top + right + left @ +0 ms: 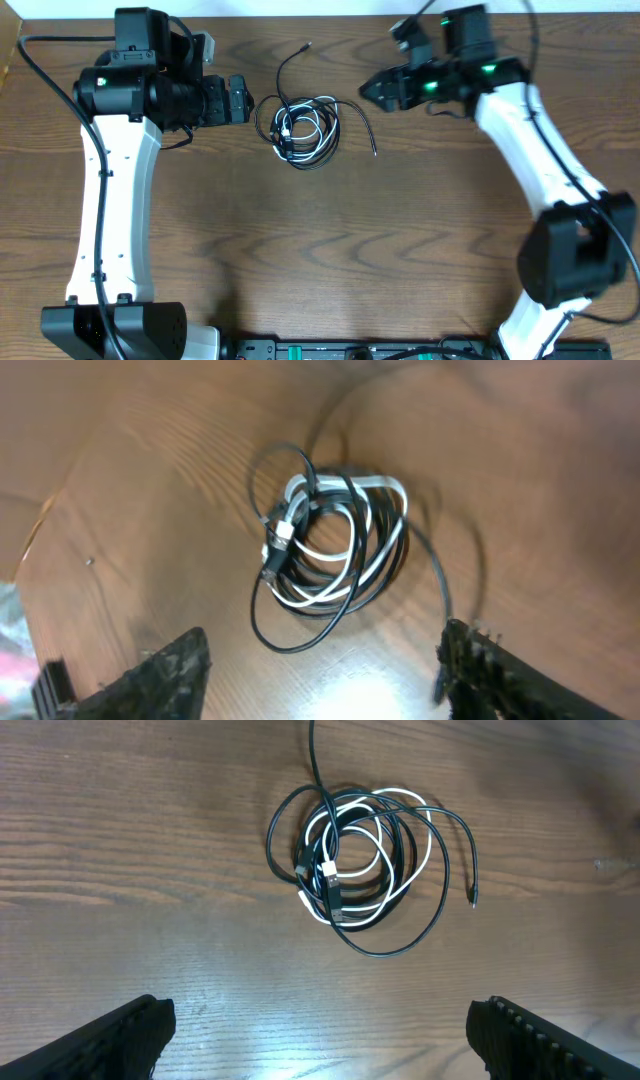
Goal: Untangle cables
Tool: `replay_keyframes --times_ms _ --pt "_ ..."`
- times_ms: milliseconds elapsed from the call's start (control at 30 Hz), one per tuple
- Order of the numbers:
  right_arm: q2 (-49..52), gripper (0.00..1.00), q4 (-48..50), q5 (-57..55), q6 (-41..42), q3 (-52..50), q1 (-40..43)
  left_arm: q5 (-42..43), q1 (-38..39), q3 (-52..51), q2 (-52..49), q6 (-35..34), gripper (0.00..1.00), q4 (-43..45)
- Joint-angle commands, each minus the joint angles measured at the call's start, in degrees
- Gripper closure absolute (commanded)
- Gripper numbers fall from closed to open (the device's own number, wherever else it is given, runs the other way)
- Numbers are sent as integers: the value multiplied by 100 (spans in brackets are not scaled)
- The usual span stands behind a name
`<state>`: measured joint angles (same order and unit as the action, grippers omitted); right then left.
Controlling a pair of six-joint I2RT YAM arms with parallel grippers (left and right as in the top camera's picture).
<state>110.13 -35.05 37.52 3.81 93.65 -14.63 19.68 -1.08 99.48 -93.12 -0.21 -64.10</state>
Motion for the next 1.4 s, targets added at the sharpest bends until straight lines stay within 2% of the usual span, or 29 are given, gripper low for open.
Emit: replay_keyframes --times_ms 0,167,433,600,633,667,700,900,1133,1267,1367 --pt "551 35 0 -868 1298 63 -374 109 -9 114 -17 -136 1 -13" --pt "1134 49 387 -935 1919 63 -791 109 -9 114 -17 -201 0 -11" --pt "1714 60 828 -1296 2540 63 -1325 109 -9 114 -17 -201 2 -13" --pt "1781 70 975 -1467 2549 66 -1462 109 -9 114 -17 -201 3 -13" --pt "1781 80 1029 -1443 2549 72 -1462 109 -9 114 -17 -201 4 -13" --pt "1777 97 1060 -1392 2549 90 -1456 109 -9 114 -17 -201 5 -13" --pt "1764 99 1064 -1329 2546 116 -1427 109 -9 114 -17 -201 5 -13" --pt "1202 99 957 -483 2116 308 -984 109 -9 111 -50 -227 7 -13" --pt "-330 99 599 839 1947 348 -208 114 -7 70 -109 -356 7 -9" --pt "-1021 99 81 697 1950 348 127 118 -7 -31 -118 -483 7 66" --pt "-1327 99 -348 15 1950 348 184 223 -7 -103 -118 -483 7 151"
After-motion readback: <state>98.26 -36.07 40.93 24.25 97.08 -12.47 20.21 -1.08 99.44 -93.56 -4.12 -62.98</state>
